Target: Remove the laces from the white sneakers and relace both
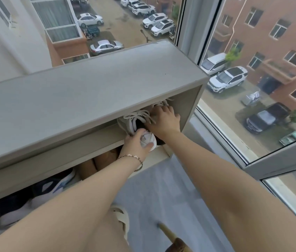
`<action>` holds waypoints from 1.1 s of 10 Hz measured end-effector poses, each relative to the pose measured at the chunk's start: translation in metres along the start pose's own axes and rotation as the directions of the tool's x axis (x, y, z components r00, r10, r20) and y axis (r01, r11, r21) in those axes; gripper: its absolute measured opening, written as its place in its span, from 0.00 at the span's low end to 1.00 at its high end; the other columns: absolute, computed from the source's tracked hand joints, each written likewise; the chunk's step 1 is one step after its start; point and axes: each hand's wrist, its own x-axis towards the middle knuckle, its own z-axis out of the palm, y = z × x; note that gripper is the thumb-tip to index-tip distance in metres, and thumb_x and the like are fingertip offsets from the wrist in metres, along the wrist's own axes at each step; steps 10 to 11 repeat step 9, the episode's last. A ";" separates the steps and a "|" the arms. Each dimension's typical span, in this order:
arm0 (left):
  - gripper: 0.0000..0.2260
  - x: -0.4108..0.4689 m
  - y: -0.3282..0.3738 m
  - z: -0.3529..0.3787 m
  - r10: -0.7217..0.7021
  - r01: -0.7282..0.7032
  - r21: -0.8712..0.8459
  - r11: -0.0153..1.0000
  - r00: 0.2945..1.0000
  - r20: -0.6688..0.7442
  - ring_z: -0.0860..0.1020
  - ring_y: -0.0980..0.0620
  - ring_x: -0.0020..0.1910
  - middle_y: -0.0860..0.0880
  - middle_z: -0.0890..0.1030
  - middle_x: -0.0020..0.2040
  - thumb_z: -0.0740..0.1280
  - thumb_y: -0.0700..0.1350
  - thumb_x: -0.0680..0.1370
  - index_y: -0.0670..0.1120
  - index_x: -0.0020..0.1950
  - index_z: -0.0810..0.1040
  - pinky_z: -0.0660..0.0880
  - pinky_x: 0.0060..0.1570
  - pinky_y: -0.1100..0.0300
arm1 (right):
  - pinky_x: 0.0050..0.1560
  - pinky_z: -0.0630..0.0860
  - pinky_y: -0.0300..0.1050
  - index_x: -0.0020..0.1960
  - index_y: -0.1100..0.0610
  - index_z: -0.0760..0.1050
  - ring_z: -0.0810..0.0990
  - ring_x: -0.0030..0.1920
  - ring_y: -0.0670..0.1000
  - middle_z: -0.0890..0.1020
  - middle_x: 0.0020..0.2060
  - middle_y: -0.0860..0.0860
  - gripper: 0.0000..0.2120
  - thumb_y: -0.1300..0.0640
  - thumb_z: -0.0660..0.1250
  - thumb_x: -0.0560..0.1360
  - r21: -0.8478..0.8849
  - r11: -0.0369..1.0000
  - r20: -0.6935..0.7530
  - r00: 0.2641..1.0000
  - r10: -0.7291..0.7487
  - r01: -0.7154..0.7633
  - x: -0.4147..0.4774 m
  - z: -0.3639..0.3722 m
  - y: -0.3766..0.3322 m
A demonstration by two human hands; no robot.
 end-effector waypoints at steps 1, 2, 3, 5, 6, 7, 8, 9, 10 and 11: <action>0.19 0.021 0.001 0.006 -0.058 0.050 -0.061 0.997 0.987 -0.149 0.75 0.42 0.55 0.42 0.74 0.62 0.64 0.49 0.77 0.50 0.67 0.67 0.67 0.45 0.60 | 0.67 0.61 0.53 0.69 0.55 0.64 0.57 0.70 0.59 0.63 0.68 0.57 0.29 0.46 0.67 0.72 0.104 0.994 -0.006 1.000 -0.019 0.019 0.001 -0.003 0.033; 0.22 0.033 0.000 0.008 -0.054 0.025 -0.122 0.992 0.968 -0.246 0.75 0.43 0.55 0.44 0.76 0.61 0.64 0.49 0.77 0.53 0.70 0.64 0.68 0.43 0.59 | 0.64 0.65 0.56 0.70 0.44 0.61 0.55 0.71 0.62 0.57 0.70 0.59 0.33 0.44 0.70 0.69 0.264 0.961 0.073 0.995 0.066 -0.083 0.007 0.001 0.044; 0.32 0.045 -0.003 0.010 -0.182 0.087 -0.294 0.952 0.931 -0.315 0.73 0.43 0.63 0.44 0.71 0.68 0.68 0.50 0.75 0.47 0.75 0.57 0.68 0.52 0.59 | 0.56 0.68 0.46 0.73 0.48 0.51 0.69 0.64 0.56 0.68 0.65 0.54 0.44 0.45 0.72 0.65 0.426 0.881 0.135 0.977 0.162 -0.205 0.018 0.019 0.034; 0.27 0.067 -0.016 0.022 -0.276 0.215 -0.263 0.940 0.936 -0.219 0.73 0.43 0.63 0.43 0.75 0.65 0.68 0.52 0.75 0.41 0.70 0.67 0.70 0.59 0.53 | 0.49 0.68 0.45 0.70 0.57 0.59 0.71 0.61 0.57 0.70 0.62 0.55 0.40 0.45 0.72 0.65 0.387 0.879 0.035 0.956 0.290 -0.280 0.026 0.043 0.031; 0.27 0.075 -0.011 0.029 -0.285 0.227 -0.248 0.942 0.930 -0.232 0.73 0.44 0.63 0.44 0.74 0.66 0.66 0.53 0.76 0.43 0.71 0.65 0.70 0.60 0.54 | 0.50 0.73 0.50 0.73 0.51 0.55 0.74 0.58 0.60 0.66 0.63 0.56 0.40 0.45 0.71 0.68 0.418 0.850 0.052 0.942 0.332 -0.322 0.026 0.041 0.035; 0.28 0.076 -0.011 0.030 -0.292 0.244 -0.215 0.945 0.928 -0.232 0.72 0.43 0.63 0.45 0.73 0.66 0.65 0.54 0.76 0.45 0.73 0.63 0.70 0.59 0.54 | 0.56 0.72 0.53 0.75 0.51 0.51 0.68 0.66 0.57 0.65 0.68 0.55 0.40 0.41 0.67 0.71 0.275 0.911 0.059 0.951 0.305 -0.309 0.024 0.037 0.036; 0.29 0.072 -0.008 0.021 -0.324 0.314 -0.127 0.941 0.943 -0.072 0.73 0.43 0.62 0.46 0.72 0.67 0.63 0.53 0.77 0.48 0.75 0.57 0.70 0.56 0.56 | 0.66 0.65 0.53 0.76 0.54 0.46 0.57 0.73 0.54 0.58 0.74 0.52 0.38 0.42 0.62 0.76 0.119 0.946 0.121 0.950 0.287 -0.301 0.012 0.028 0.035; 0.25 0.060 -0.006 0.016 -0.298 0.301 -0.084 0.950 0.954 0.042 0.74 0.45 0.59 0.45 0.74 0.64 0.64 0.46 0.77 0.46 0.72 0.61 0.70 0.54 0.59 | 0.61 0.68 0.51 0.75 0.60 0.49 0.62 0.71 0.56 0.62 0.72 0.56 0.35 0.47 0.62 0.77 -0.041 0.942 0.208 0.919 0.335 -0.334 -0.003 0.020 0.030; 0.25 0.060 -0.006 0.016 -0.298 0.301 -0.084 0.950 0.954 0.042 0.74 0.45 0.59 0.45 0.74 0.64 0.64 0.46 0.77 0.46 0.72 0.61 0.70 0.54 0.59 | 0.61 0.68 0.51 0.75 0.60 0.49 0.62 0.71 0.56 0.62 0.72 0.56 0.35 0.47 0.62 0.77 -0.041 0.942 0.208 0.919 0.335 -0.334 -0.003 0.020 0.030; 0.25 0.060 -0.006 0.016 -0.298 0.301 -0.084 0.950 0.954 0.042 0.74 0.45 0.59 0.45 0.74 0.64 0.64 0.46 0.77 0.46 0.72 0.61 0.70 0.54 0.59 | 0.61 0.68 0.51 0.75 0.60 0.49 0.62 0.71 0.56 0.62 0.72 0.56 0.35 0.47 0.62 0.77 -0.041 0.942 0.208 0.919 0.335 -0.334 -0.003 0.020 0.030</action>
